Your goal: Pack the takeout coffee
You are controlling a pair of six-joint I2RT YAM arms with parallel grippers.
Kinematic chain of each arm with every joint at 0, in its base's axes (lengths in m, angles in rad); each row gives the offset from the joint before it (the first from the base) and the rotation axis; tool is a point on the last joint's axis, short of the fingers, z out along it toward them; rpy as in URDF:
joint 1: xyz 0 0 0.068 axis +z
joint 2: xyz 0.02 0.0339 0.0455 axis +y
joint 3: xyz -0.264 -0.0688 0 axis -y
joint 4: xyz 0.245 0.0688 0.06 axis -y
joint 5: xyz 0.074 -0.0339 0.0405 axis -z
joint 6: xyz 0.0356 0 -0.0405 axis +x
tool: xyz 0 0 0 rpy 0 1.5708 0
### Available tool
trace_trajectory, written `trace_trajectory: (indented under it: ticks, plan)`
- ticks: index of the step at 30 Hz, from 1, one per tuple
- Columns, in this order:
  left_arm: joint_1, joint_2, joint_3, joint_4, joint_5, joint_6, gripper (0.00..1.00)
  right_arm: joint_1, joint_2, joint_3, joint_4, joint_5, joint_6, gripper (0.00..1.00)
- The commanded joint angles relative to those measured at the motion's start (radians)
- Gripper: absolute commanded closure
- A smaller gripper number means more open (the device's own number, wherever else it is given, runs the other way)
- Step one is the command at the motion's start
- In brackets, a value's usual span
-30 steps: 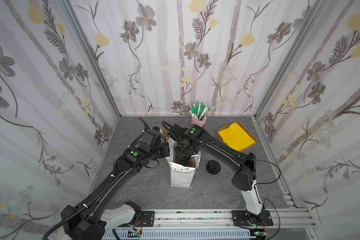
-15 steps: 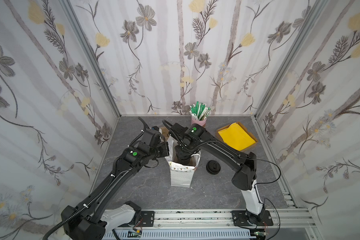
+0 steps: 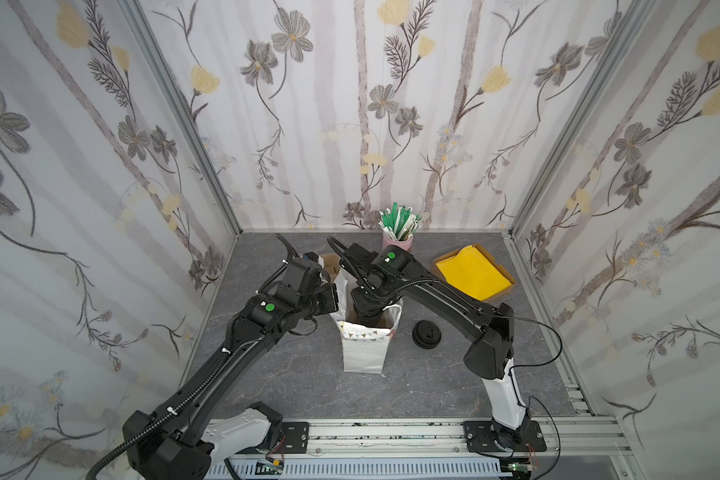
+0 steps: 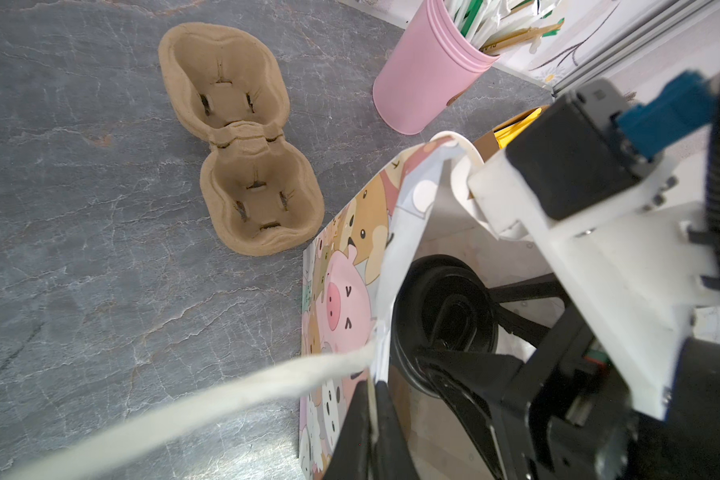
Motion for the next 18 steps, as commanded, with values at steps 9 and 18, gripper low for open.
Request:
trace_trajectory:
  ticks: [9, 18]
  plan:
    - [0.003, -0.023, 0.0, -0.004, -0.028, -0.013, 1.0, 0.0, -0.032, -0.016, 0.007, -0.002, -0.005, 0.7]
    - [0.002, -0.029, -0.002, -0.003, -0.031, -0.007, 1.0, 0.014, -0.038, -0.029, 0.003, -0.008, -0.001, 0.71]
